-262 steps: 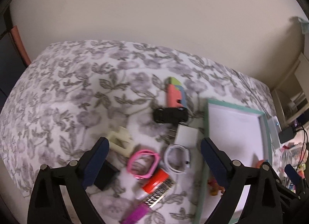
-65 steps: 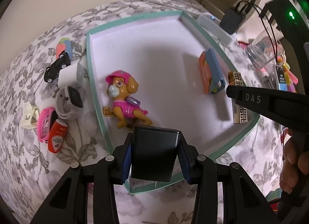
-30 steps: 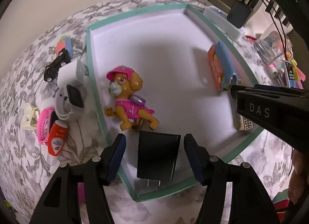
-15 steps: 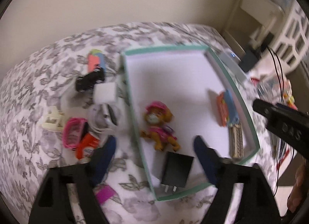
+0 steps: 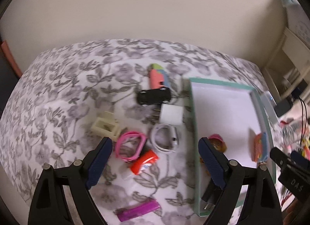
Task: Organize rigid objects
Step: 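Open both grippers and withdraw them from the tray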
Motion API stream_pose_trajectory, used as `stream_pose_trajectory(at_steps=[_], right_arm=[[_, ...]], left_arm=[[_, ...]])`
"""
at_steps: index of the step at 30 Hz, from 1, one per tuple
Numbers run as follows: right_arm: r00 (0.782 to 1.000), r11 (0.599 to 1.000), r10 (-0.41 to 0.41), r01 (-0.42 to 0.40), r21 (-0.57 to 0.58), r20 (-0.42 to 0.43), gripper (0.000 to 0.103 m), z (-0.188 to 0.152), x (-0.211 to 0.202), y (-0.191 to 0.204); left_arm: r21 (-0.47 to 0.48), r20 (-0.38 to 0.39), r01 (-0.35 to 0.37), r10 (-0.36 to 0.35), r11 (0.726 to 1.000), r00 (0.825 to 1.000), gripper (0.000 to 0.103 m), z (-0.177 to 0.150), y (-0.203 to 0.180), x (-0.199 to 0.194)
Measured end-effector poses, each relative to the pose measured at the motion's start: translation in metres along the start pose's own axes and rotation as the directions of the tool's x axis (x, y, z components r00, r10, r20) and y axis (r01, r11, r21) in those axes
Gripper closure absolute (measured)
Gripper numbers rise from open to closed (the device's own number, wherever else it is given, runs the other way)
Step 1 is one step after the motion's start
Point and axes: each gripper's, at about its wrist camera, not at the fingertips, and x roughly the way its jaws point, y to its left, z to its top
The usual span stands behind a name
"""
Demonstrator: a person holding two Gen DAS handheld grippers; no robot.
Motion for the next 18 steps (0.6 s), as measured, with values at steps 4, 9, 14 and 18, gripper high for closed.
stream_pose_trajectory(at_steps=[4, 9, 14, 18], right_arm=[[1.0, 1.0, 0.013, -0.013, 0.0, 0.003, 0.004, -0.001, 0.001, 0.003], [1.0, 1.0, 0.03, -0.03, 0.006, 0.007, 0.0, -0.001, 0.002, 0.004], [0.998, 0.998, 0.054, -0.054, 0.019, 0.019, 0.0, 0.0, 0.002, 0.005], [0.998, 0.998, 0.065, -0.065, 0.024, 0.024, 0.0, -0.001, 0.003, 0.008]], left_arm=[[-0.052, -0.005, -0.015, 0.015, 0.999, 1.0, 0.012, 0.004, 0.017, 0.001], [-0.095, -0.009, -0.022, 0.021, 0.995, 1.0, 0.012, 0.005, 0.031, 0.0], [-0.118, -0.005, -0.022, 0.021, 0.993, 1.0, 0.012, 0.006, 0.039, -0.002], [-0.122, 0.016, -0.022, 0.024, 0.992, 1.0, 0.012, 0.007, 0.043, -0.005]])
